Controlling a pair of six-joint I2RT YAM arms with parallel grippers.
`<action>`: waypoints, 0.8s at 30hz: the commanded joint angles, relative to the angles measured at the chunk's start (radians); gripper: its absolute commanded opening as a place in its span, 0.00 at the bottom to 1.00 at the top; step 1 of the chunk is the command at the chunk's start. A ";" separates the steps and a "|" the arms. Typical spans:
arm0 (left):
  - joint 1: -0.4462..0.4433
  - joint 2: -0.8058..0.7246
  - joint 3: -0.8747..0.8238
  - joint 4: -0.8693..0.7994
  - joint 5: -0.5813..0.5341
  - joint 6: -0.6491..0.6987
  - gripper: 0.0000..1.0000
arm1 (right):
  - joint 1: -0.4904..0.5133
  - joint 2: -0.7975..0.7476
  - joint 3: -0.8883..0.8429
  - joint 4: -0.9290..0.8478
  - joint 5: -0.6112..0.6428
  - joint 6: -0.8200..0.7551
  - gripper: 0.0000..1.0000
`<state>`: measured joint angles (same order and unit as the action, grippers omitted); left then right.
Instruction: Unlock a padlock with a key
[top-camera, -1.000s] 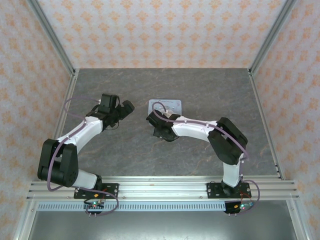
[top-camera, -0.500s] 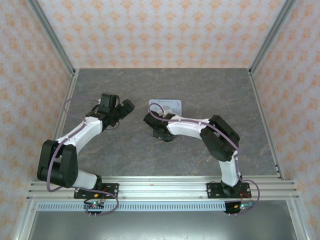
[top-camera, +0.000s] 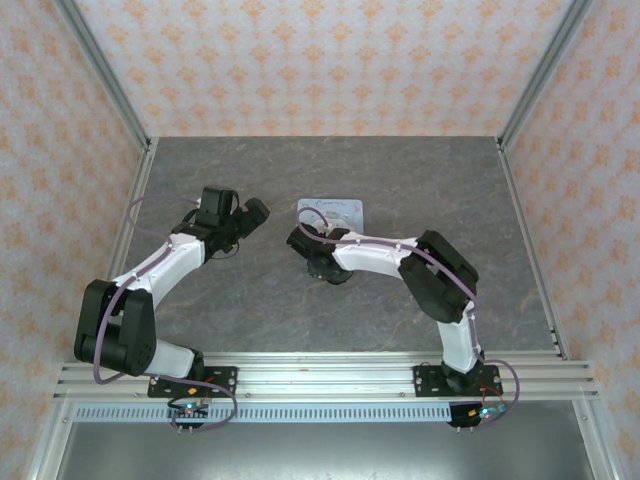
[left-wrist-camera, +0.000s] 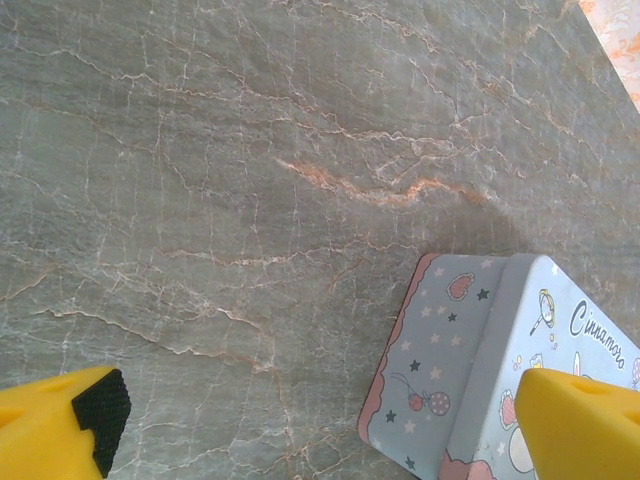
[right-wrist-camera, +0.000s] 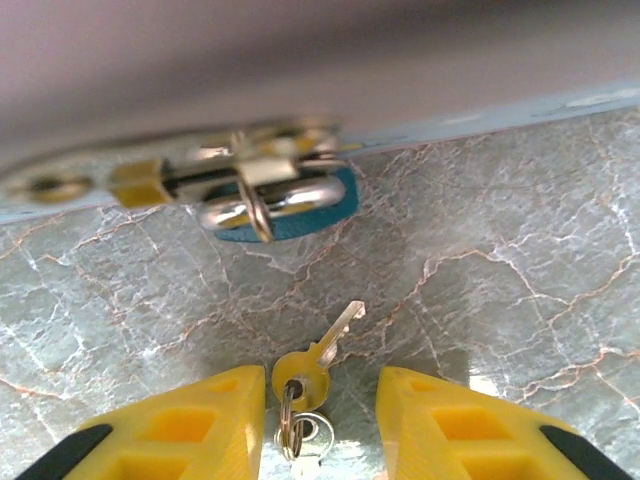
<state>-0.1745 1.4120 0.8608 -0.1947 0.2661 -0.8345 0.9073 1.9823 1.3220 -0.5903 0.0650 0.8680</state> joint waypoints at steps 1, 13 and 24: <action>0.007 -0.021 -0.013 0.018 0.009 -0.008 1.00 | -0.001 0.016 -0.058 0.022 0.020 0.012 0.31; 0.007 -0.008 -0.010 0.018 0.025 -0.009 1.00 | -0.001 -0.083 -0.216 0.138 -0.027 0.017 0.00; 0.006 -0.033 -0.008 -0.002 0.073 -0.004 1.00 | -0.021 -0.373 -0.489 0.364 -0.077 0.034 0.00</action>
<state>-0.1745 1.4117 0.8570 -0.1905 0.3134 -0.8375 0.9020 1.6661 0.8787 -0.2848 0.0059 0.8883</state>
